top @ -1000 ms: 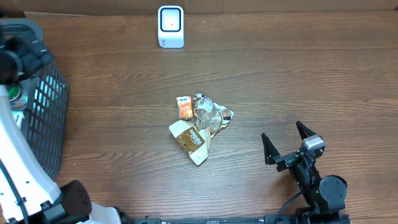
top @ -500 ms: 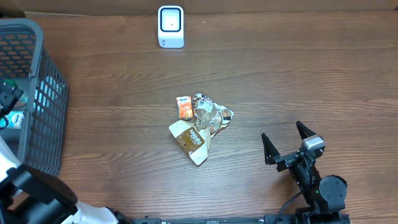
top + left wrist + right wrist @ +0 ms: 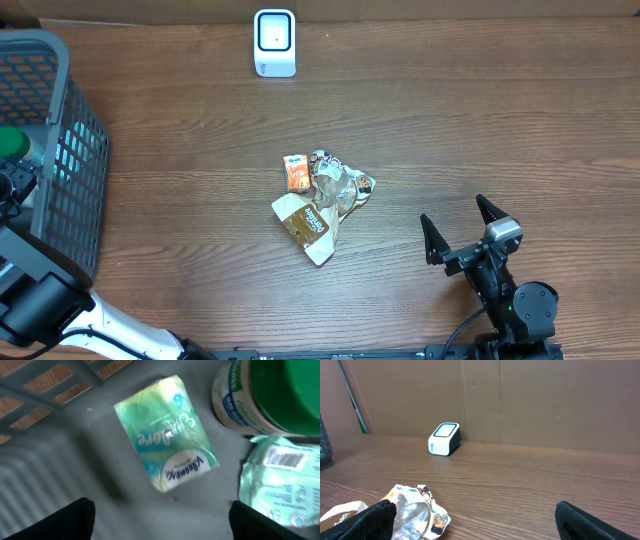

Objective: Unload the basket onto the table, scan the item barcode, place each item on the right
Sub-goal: 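Move the left gripper into the basket and grasp the light-blue wipes pack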

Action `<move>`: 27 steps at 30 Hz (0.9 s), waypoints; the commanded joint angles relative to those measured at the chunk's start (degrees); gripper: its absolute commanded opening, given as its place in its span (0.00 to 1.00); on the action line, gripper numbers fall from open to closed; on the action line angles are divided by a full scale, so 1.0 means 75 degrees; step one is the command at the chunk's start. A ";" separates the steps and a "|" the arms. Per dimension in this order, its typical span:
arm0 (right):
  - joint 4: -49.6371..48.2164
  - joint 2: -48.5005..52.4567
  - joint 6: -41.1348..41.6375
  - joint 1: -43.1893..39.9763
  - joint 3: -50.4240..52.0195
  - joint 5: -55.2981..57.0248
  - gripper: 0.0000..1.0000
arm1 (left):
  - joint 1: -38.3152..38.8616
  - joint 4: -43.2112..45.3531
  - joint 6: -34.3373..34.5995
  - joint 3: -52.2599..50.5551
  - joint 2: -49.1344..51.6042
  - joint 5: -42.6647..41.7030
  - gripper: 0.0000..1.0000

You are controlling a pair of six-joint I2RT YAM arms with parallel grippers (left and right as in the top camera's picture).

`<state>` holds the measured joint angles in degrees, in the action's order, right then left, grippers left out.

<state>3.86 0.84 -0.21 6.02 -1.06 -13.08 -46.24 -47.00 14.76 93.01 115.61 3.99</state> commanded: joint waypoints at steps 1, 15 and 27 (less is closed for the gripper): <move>-0.0050 -0.0087 -0.0026 -0.0012 0.0082 0.0052 1.00 | -0.0003 0.0192 -0.0105 -0.0035 0.0254 0.0239 0.84; -0.0050 -0.0087 -0.0026 -0.0012 0.0082 0.0052 1.00 | 0.0026 0.0985 -0.0079 -0.0047 0.1072 0.0256 0.77; -0.0050 -0.0087 -0.0026 -0.0012 0.0082 0.0052 1.00 | 0.0026 0.0801 -0.0085 -0.0038 0.1160 0.0262 0.08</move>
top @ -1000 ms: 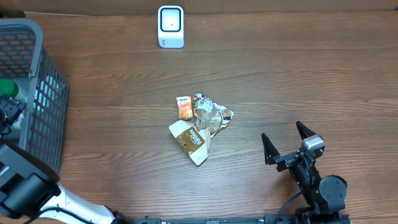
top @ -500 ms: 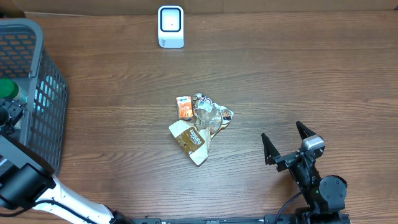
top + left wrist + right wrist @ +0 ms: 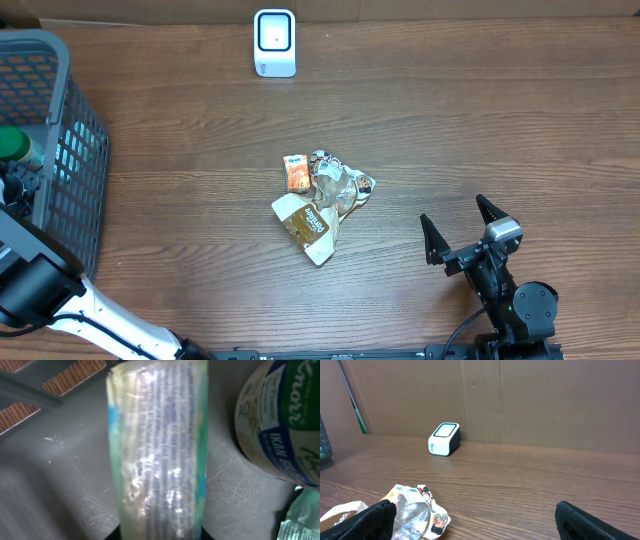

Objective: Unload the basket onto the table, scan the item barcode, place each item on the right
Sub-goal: 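Move the left gripper into the basket and grasp the light-blue wipes pack, then lift the wipes pack and hold it toward the white scanner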

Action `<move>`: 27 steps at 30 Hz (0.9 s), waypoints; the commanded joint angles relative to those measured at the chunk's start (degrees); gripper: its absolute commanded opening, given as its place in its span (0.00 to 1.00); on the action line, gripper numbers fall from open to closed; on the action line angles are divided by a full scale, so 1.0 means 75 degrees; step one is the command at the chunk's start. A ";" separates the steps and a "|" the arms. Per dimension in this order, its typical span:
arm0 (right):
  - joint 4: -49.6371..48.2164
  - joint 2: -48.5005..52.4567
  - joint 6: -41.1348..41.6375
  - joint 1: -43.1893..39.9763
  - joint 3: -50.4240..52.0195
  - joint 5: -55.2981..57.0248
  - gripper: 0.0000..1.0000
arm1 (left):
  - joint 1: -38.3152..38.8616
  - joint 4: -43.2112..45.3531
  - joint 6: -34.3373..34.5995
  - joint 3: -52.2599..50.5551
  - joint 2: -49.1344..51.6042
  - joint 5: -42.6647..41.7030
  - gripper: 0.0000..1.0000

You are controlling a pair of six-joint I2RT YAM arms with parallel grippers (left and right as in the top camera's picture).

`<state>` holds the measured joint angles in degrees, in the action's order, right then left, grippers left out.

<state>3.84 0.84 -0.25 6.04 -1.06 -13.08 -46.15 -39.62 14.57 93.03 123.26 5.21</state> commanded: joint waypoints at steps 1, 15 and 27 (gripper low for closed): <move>-0.0047 -0.0087 -0.0020 -0.0015 0.0082 0.0050 1.00 | 0.0015 -0.0265 -0.0055 -0.0041 0.0096 0.0096 0.04; -0.0047 -0.0087 -0.0020 -0.0015 0.0082 0.0050 1.00 | 0.0032 -0.0860 0.0321 -0.0032 -0.2661 -0.1402 0.04; -0.0047 -0.0087 -0.0020 -0.0015 0.0082 0.0052 1.00 | 0.1947 -0.1588 0.0478 -0.0035 -0.6038 -0.2308 0.04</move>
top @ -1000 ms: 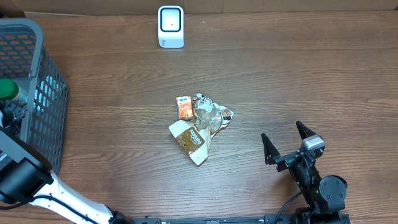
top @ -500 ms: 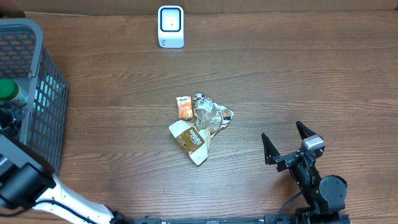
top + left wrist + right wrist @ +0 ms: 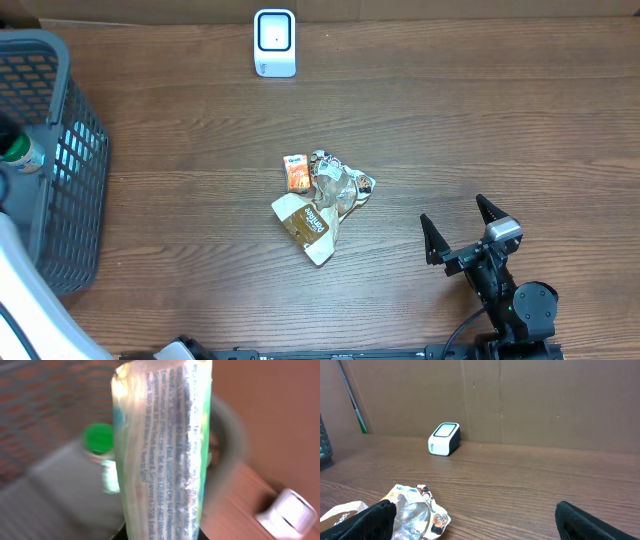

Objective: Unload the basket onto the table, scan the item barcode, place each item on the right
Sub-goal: 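Lift the wipes pack and hold it toward the white scanner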

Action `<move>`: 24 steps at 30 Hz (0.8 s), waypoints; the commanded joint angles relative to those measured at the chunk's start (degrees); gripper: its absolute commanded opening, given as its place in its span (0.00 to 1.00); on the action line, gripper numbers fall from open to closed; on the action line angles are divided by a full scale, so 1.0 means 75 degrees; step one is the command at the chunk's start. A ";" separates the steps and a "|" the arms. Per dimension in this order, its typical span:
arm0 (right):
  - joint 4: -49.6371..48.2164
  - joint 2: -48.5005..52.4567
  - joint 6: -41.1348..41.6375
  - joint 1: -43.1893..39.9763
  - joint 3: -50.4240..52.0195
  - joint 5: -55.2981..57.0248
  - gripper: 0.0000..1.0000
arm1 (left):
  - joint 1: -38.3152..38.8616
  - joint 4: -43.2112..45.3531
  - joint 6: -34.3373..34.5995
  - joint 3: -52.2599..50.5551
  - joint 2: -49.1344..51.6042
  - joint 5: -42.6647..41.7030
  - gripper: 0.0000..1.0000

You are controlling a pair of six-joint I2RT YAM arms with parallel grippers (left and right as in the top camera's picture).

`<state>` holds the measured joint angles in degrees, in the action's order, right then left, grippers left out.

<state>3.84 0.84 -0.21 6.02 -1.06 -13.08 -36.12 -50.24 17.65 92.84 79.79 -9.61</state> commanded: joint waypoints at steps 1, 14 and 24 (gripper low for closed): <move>-0.0047 -0.0087 -0.0026 -0.0012 0.0082 0.0052 1.00 | 0.1081 -0.0335 0.0009 -0.0009 -0.0335 -0.0323 0.04; -0.0047 -0.0087 -0.0026 -0.0012 0.0082 0.0052 1.00 | 0.5642 -0.0472 -0.0303 -0.1445 0.0906 -0.0350 0.04; -0.0047 -0.0087 -0.0026 -0.0012 0.0082 0.0052 1.00 | 0.6779 0.0347 -0.0006 -0.1923 0.3229 -0.1402 0.04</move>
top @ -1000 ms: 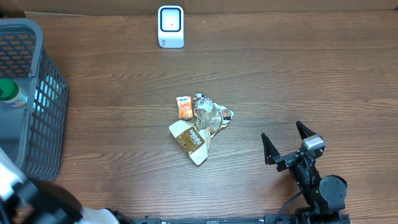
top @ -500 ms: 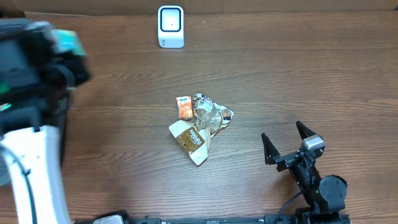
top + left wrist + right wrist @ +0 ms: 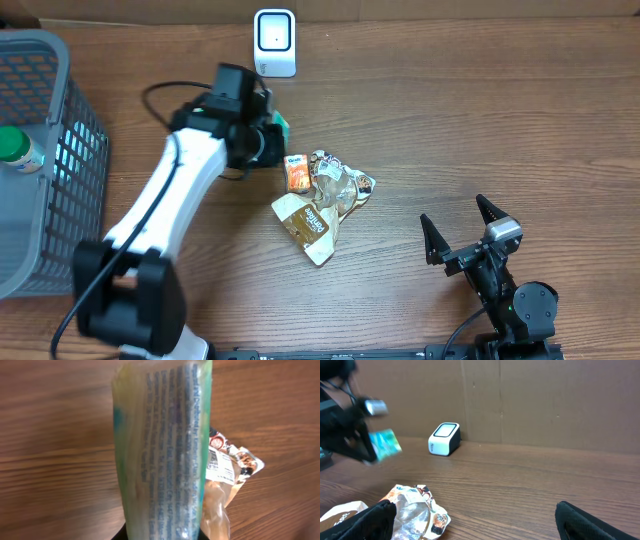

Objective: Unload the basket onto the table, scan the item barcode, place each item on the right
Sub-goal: 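Lift the wipes pack and hold it toward the white scanner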

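Observation:
My left gripper [image 3: 268, 140] is shut on a green tissue pack [image 3: 160, 450], which fills the left wrist view with its printed side toward the camera. It holds the pack [image 3: 281, 127] above the table, a little in front of the white scanner [image 3: 274, 42]. The right wrist view shows the pack [image 3: 385, 443] to the left of the scanner [image 3: 444, 439]. No barcode shows on the pack's visible side. My right gripper [image 3: 463, 232] stands open and empty near the front right of the table.
A pile lies mid-table: a small orange box [image 3: 296, 174], a crumpled foil wrapper [image 3: 340, 185] and a brown pouch [image 3: 305, 225]. A grey mesh basket [image 3: 75, 150] stands at the left edge with a green-capped bottle [image 3: 18, 148] inside. Cardboard walls the back.
My left arm was up over the basket at the far left with the pack. Now it is over the table in front of the scanner, beside the pile. The right arm is unchanged.
My left gripper first hung open over the tissue pack lying in the basket. Then it was shut on the pack on the basket floor, then held it up above the basket. Now the pack is over the table near the scanner. The right gripper stayed open throughout.

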Action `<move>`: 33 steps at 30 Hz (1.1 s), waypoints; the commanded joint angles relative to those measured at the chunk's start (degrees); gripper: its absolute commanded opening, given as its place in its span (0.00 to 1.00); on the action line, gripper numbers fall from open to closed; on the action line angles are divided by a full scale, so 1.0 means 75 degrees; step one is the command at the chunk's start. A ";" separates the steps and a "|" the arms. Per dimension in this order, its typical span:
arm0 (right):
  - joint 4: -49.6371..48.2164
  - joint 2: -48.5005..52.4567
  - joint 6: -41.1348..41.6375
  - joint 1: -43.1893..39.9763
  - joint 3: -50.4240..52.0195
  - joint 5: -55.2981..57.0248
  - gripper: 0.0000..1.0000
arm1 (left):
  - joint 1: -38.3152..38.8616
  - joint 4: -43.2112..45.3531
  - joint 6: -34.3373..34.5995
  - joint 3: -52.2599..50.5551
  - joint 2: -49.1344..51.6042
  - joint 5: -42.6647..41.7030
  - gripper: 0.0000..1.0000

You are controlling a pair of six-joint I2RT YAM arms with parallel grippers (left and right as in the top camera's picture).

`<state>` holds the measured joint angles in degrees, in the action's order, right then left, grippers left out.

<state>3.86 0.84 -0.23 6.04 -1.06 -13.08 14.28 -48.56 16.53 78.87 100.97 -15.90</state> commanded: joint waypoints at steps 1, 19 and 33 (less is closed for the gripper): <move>-0.0050 -0.0087 -0.0023 -0.0015 0.0082 0.0052 1.00 | 0.0061 0.0187 0.0195 -0.0061 0.0583 -0.0734 0.04; -0.0050 -0.0087 -0.0023 -0.0015 0.0082 0.0052 1.00 | 0.0099 0.0679 0.0615 -0.0061 0.1582 -0.1390 0.04; -0.0050 -0.0087 -0.0023 -0.0015 0.0082 0.0052 1.00 | -0.0580 0.0213 0.0959 -0.0052 0.1565 -0.1259 0.04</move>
<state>3.86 0.84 -0.21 6.04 -1.06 -13.10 11.46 -46.26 23.66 78.72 112.25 -25.69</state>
